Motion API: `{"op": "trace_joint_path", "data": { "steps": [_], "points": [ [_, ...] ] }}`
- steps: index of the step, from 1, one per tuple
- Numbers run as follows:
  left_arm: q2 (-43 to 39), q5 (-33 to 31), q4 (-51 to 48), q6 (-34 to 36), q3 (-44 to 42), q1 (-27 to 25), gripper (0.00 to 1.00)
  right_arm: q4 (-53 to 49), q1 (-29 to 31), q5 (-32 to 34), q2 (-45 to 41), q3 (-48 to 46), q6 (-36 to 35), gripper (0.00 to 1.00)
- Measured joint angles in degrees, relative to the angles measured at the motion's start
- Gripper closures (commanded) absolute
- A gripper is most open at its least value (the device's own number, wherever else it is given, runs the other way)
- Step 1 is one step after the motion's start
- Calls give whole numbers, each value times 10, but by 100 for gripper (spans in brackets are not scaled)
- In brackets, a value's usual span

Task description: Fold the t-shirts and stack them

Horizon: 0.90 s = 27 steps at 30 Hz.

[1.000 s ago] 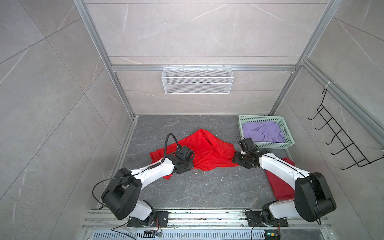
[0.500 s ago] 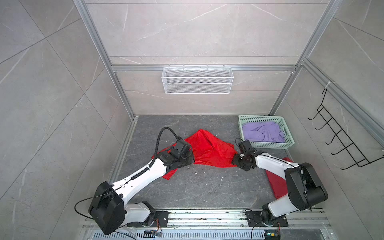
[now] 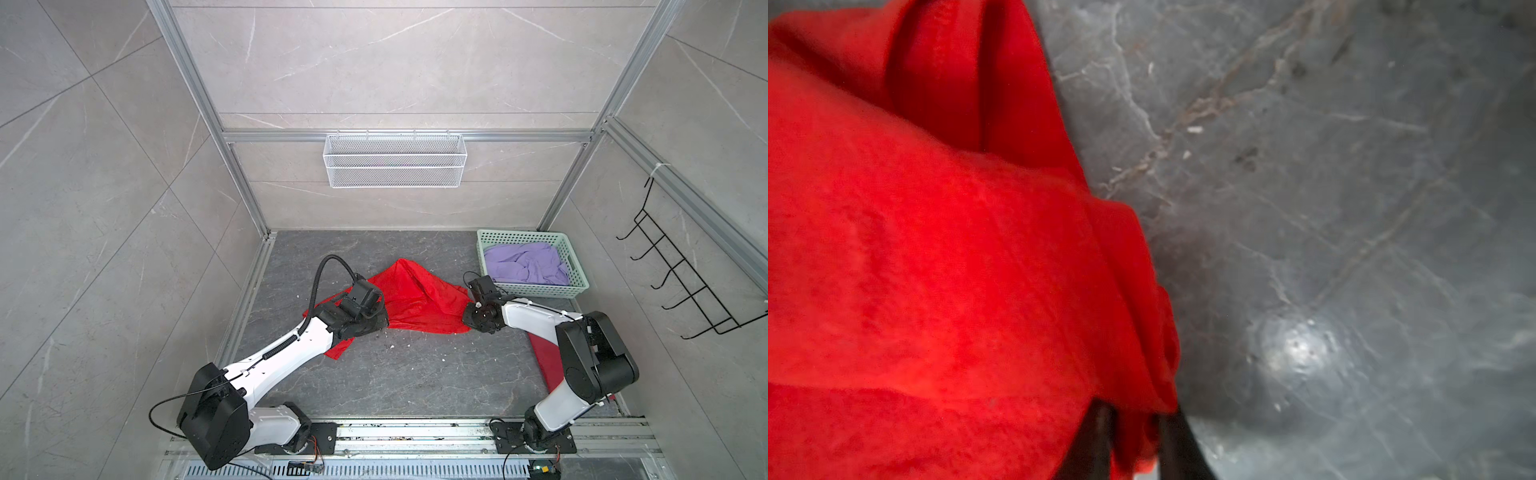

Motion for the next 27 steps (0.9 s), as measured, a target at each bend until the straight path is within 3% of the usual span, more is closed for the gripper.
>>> {"op": "trace_joint_path", "data": {
  "steps": [4, 8, 15, 18, 23, 27],
  "points": [
    [-8, 12, -2, 10, 0, -4, 100, -12, 0, -7, -20, -1, 7, 100],
    [-11, 29, -8, 30, 7, -22, 100, -56, 0, -5, -123, 11, 3, 100],
    [-15, 68, -16, 72, 46, -63, 100, -131, 0, 6, -231, 133, -38, 100],
    [-28, 90, -16, 89, 54, -72, 100, -170, 0, 17, -247, 176, -62, 93],
    [-57, 101, -16, 104, 54, -75, 100, -222, 0, 39, -249, 261, -102, 96],
    [-64, 94, -9, 102, 50, -75, 100, -231, 0, 42, -252, 253, -116, 96]
  ]
}}
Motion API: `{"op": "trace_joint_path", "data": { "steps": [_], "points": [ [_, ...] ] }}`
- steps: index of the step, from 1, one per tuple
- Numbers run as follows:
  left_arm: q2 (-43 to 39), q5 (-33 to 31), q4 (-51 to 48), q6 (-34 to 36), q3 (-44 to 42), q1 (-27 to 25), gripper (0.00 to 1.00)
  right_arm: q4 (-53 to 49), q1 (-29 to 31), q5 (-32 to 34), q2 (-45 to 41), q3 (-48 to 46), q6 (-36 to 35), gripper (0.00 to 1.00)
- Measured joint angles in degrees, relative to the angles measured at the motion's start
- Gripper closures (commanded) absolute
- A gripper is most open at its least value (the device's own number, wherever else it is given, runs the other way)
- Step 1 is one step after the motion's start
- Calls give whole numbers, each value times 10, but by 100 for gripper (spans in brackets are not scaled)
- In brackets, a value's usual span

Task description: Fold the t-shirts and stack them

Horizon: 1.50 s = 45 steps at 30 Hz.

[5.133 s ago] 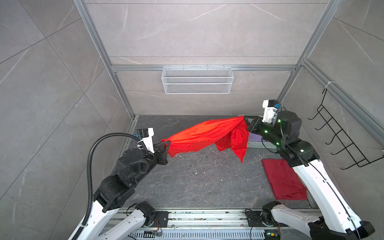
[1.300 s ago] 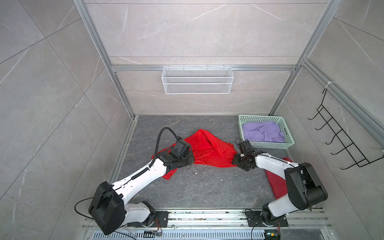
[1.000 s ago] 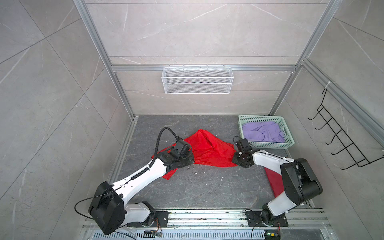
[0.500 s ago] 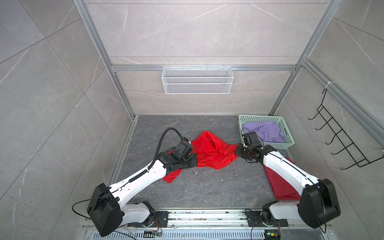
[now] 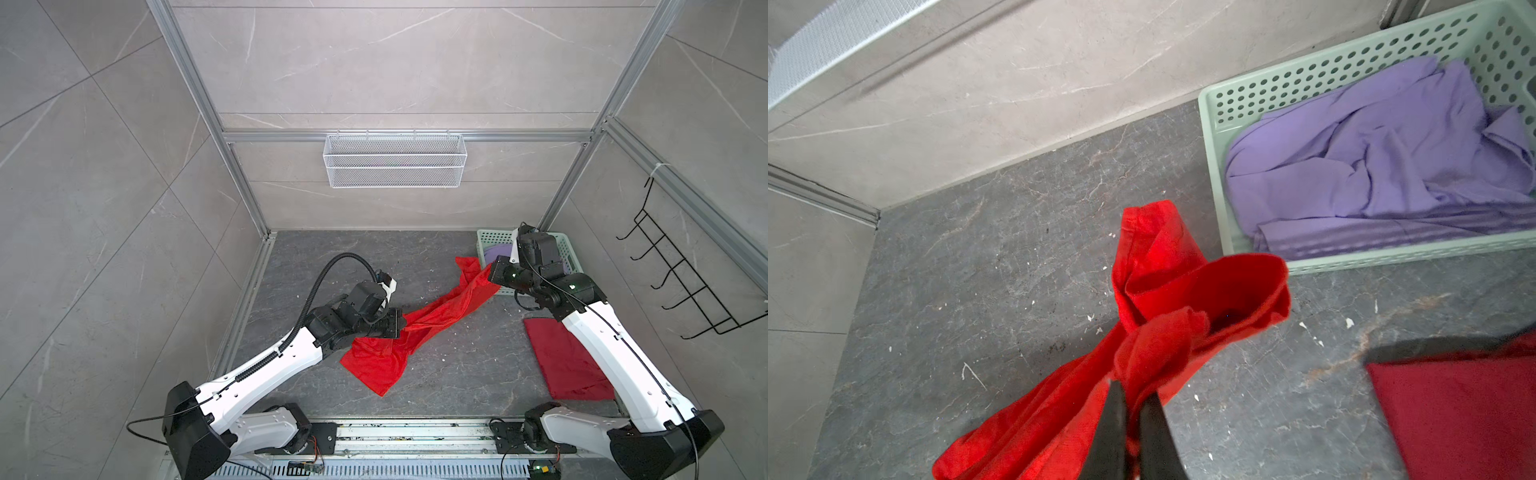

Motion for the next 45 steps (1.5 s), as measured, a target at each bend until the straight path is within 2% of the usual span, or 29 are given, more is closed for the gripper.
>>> {"op": "trace_joint_path", "data": {
  "steps": [4, 8, 12, 15, 17, 20, 23, 27, 29, 32, 36, 40, 45],
  "points": [
    [1, -4, 14, -8, -4, 0, 100, -4, 0, -14, 15, -2, -6, 94],
    [18, -11, 26, -9, 2, 2, 100, -18, 0, -38, 82, 57, -13, 88],
    [35, -44, 35, -14, 2, 5, 100, -13, 0, -32, 114, 75, -10, 80],
    [35, -63, 55, -26, 2, 26, 100, -11, 0, -32, 116, 76, -10, 66],
    [36, -62, 77, -43, 0, 63, 100, -11, 0, -32, 123, 79, -9, 62],
    [38, -45, 132, -85, -18, 157, 100, -11, 0, -25, 135, 79, -9, 53],
    [53, -3, 215, -152, -63, 274, 100, -10, 0, -20, 135, 65, -8, 51],
    [128, 58, 322, -253, -108, 388, 100, -6, 0, -20, 130, 26, -7, 50],
    [186, 90, 360, -289, -111, 414, 89, -5, 0, -27, 123, -1, -3, 50],
    [253, 128, 379, -309, -102, 420, 64, 6, 0, -48, 110, -46, 9, 50],
    [265, 140, 360, -289, -92, 416, 47, 33, 0, -80, 96, -109, 29, 50],
    [228, 106, 278, -206, -58, 403, 39, 74, 2, -112, 95, -158, 46, 49],
    [137, 53, 177, -81, -16, 364, 40, 147, 16, -131, 116, -184, 50, 48]
  ]
}}
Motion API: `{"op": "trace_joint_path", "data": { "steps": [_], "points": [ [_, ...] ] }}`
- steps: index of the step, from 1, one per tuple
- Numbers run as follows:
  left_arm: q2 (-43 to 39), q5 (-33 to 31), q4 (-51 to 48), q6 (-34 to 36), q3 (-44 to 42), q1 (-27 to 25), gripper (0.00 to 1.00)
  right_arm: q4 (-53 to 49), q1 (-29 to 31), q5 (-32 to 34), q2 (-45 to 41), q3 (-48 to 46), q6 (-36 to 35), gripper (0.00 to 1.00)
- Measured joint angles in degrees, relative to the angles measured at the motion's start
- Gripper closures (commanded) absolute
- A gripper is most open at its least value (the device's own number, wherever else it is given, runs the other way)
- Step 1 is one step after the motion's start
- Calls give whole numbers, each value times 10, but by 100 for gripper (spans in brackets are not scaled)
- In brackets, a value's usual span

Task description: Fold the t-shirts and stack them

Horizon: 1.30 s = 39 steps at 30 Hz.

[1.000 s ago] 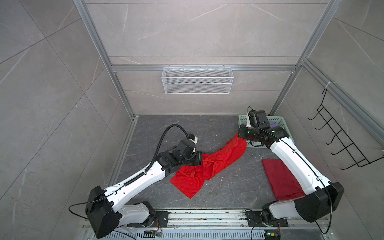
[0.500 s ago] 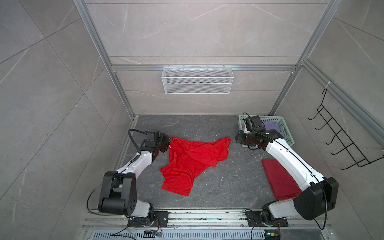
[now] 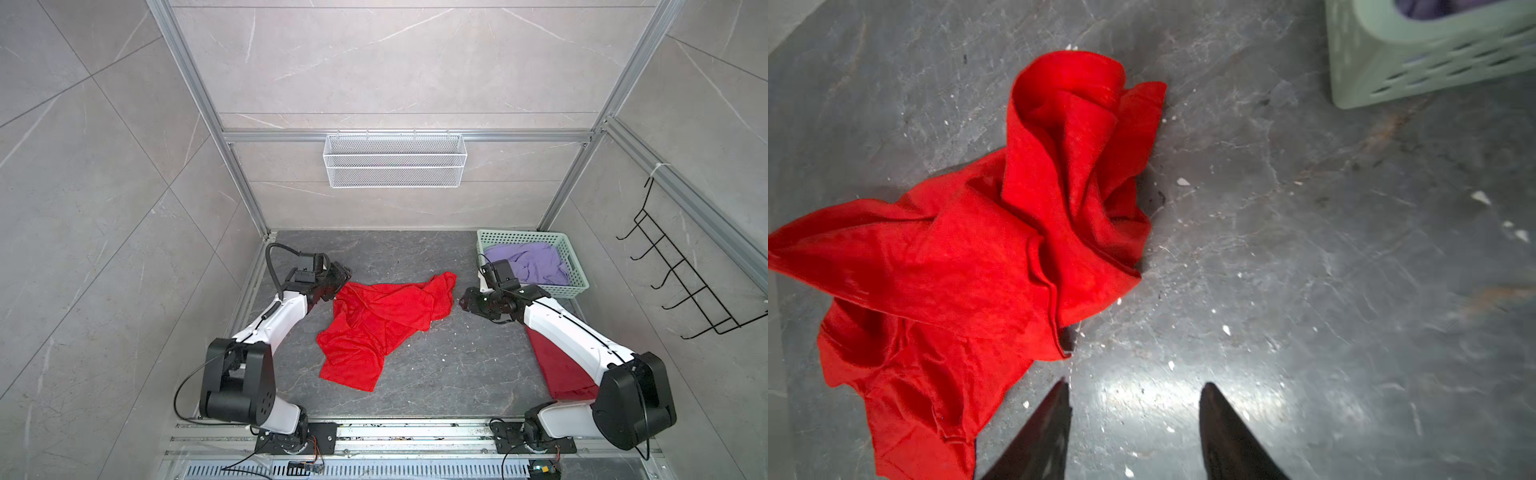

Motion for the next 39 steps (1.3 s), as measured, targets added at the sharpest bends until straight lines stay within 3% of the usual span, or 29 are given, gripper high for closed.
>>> {"op": "trace_joint_path", "data": {
  "steps": [3, 7, 12, 16, 21, 23, 32, 39],
  "points": [
    [-37, -19, -43, 62, 14, -50, 40, 50, 14, -7, 32, -11, 0, 48],
    [-38, -48, -105, 133, 32, -170, 40, 101, 26, -9, 88, -20, -3, 47],
    [-9, -71, -140, 161, 21, -280, 42, 138, 27, -4, 140, -19, -5, 48],
    [35, -103, -139, 161, 20, -316, 42, 152, 28, 1, 159, -19, -4, 54],
    [136, -143, -138, 161, 64, -353, 42, 170, 30, 5, 175, -19, -3, 90],
    [178, -157, -136, 161, 97, -366, 41, 175, 30, 4, 180, -19, 1, 97],
    [308, -205, -116, 152, 213, -393, 45, 184, 30, -16, 179, -35, 17, 100],
    [336, -220, -114, 135, 232, -393, 46, 184, 30, -30, 158, -72, 29, 100]
  ]
}}
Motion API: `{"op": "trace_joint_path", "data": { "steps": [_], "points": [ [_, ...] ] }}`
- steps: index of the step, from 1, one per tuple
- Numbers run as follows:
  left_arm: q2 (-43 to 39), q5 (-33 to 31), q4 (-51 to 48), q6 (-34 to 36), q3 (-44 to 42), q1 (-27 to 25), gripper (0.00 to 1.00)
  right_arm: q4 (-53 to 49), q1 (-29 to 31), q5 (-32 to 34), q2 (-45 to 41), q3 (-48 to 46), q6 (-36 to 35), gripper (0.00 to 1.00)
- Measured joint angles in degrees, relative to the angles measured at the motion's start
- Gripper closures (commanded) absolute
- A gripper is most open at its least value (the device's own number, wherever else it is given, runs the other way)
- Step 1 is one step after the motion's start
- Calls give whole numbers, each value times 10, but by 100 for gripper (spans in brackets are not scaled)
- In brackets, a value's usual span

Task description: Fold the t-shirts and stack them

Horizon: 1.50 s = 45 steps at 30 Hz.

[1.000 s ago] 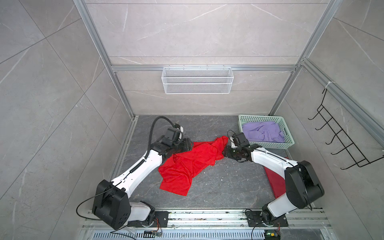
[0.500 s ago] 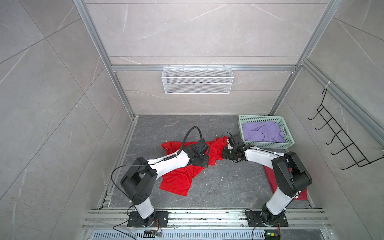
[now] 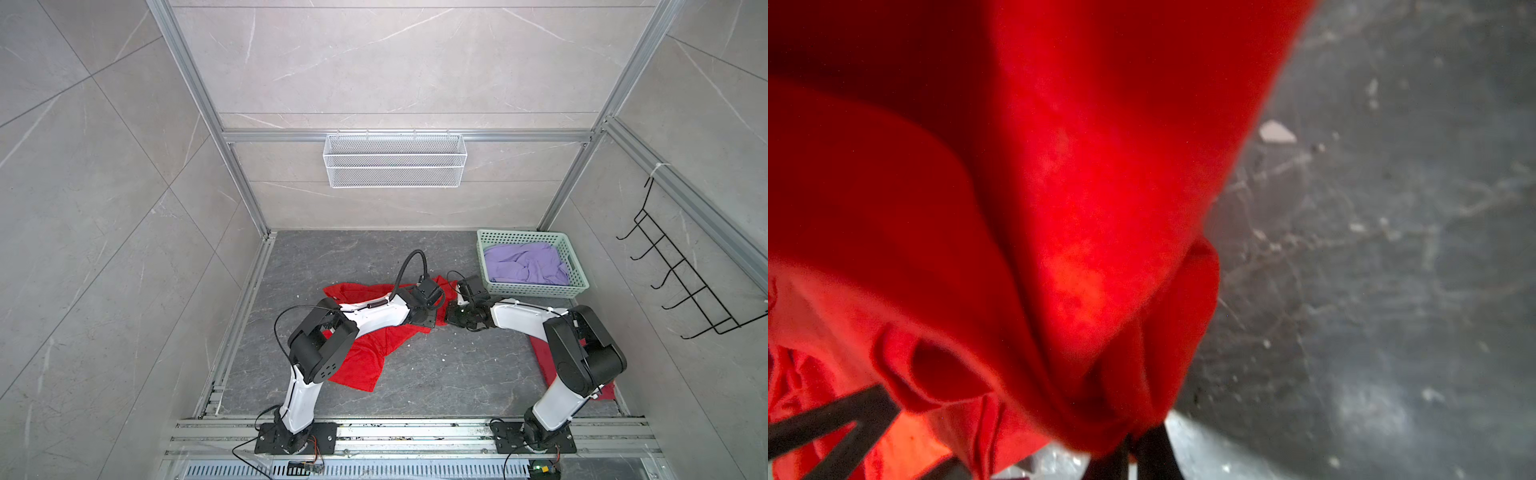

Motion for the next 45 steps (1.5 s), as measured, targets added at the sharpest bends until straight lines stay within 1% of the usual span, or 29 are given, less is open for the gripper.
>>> {"op": "trace_joint_path", "data": {
  "steps": [2, 5, 15, 18, 21, 23, 28, 31, 35, 38, 45],
  "points": [
    [10, -5, 2, -6, 14, 0, 48, 3, 0, -4, -11, -9, 6, 100],
    [21, -6, 8, -11, 23, 0, 48, 7, 0, -9, -21, -16, 14, 100],
    [39, -1, 15, -22, 32, -4, 48, 15, 0, -17, -29, -26, 23, 100],
    [42, 1, 17, -22, 41, -5, 47, 15, 0, -17, -33, -27, 23, 100],
    [50, -1, 20, -23, 55, -7, 48, 16, 0, -17, -37, -32, 25, 100],
    [59, -7, 23, -24, 64, -8, 54, 16, 0, -19, -40, -35, 27, 100],
    [83, -31, 19, -35, 78, -9, 84, 16, 0, -21, -52, -38, 29, 100],
    [83, -48, 11, -36, 78, -9, 100, 16, 0, -21, -60, -38, 29, 100],
    [78, -57, 7, -37, 77, -9, 100, 17, 0, -20, -63, -44, 29, 100],
    [55, -57, 2, -37, 66, -9, 100, 16, 0, -20, -63, -52, 29, 100],
    [-60, -76, -29, -20, 36, 2, 100, 10, 0, -18, -63, -63, 29, 100]
  ]
}}
